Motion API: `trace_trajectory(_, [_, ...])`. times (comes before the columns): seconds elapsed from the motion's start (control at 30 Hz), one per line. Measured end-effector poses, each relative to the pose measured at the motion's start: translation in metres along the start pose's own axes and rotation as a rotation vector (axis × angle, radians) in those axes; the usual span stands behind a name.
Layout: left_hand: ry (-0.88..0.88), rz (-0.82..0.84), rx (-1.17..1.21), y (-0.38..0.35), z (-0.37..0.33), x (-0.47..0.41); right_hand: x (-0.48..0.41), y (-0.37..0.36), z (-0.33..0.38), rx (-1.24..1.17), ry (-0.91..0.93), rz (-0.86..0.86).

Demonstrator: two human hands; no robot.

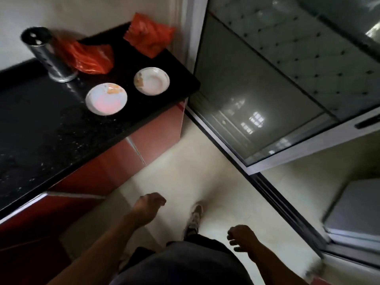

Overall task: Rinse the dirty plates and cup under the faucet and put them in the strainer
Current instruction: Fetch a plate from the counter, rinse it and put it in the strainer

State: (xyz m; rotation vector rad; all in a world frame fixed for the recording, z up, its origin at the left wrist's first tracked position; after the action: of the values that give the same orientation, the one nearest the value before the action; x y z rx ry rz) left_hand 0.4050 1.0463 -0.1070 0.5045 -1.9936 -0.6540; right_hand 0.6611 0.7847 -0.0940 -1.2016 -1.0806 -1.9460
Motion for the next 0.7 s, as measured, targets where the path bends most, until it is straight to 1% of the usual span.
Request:
trace_trajectory(0.1, [0.034,0.048,-0.013,0.0,-0.039,-0.03,-0.021,0.053,0.022,-0.017,-0.045,-0.009])
trace_trajectory(0.17, [0.078,0.066,-0.056,0.006,-0.043,-0.043,-0.04,0.07,0.05,-0.006,-0.04,0.019])
trace_trajectory(0.27, [0.181,0.07,-0.109,0.023,-0.024,-0.055,-0.07,0.071,0.11,0.029,-0.012,0.064])
trace_trajectory(0.37, [0.26,0.01,-0.09,0.045,0.001,-0.073,-0.093,0.047,0.189,0.069,0.071,0.121])
trace_trajectory(0.4, [0.279,-0.007,-0.049,0.053,0.004,-0.08,-0.099,0.035,0.219,0.089,0.104,0.151])
trace_trajectory(0.43, [0.321,-0.04,0.051,0.061,0.009,-0.088,-0.101,0.022,0.249,0.114,0.135,0.185])
trace_trajectory(0.47, [0.361,-0.04,0.153,0.067,0.01,-0.096,-0.103,0.008,0.278,0.132,0.163,0.212])
trace_trajectory(0.5, [0.367,-0.047,0.257,0.074,0.006,-0.109,-0.104,-0.004,0.305,0.136,0.183,0.233])
trace_trajectory(0.53, [0.309,-0.046,0.327,0.085,-0.007,-0.123,-0.105,-0.016,0.332,0.129,0.199,0.253])
trace_trajectory(0.57, [0.264,-0.089,0.487,0.099,-0.019,-0.138,-0.105,-0.028,0.358,0.122,0.215,0.277])
trace_trajectory(0.6, [0.354,-0.069,0.639,0.105,-0.022,-0.15,-0.105,-0.04,0.383,0.119,0.236,0.307])
trace_trajectory(0.63, [0.425,-0.171,0.631,0.123,-0.027,-0.157,-0.104,-0.051,0.407,0.116,0.256,0.335])
trace_trajectory(0.67, [0.437,-0.206,0.618,0.137,-0.034,-0.167,-0.102,-0.061,0.431,0.109,0.273,0.361])
trace_trajectory(0.7, [0.445,-0.243,0.696,0.15,-0.041,-0.178,-0.098,-0.072,0.454,0.104,0.294,0.388])
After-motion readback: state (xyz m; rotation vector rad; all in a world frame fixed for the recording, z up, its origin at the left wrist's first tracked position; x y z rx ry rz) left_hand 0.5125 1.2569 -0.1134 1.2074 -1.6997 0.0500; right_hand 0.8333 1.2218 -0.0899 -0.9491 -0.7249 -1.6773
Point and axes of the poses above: each hand's wrist, its own x-axis away from the middle knuckle, its own y-axis out of the back of the hand, z = x × y, the point moved 9 cm from there along -x, towards the middle knuckle, and after that the axes turned 15 degrees about -x, right-handed, at the moved point
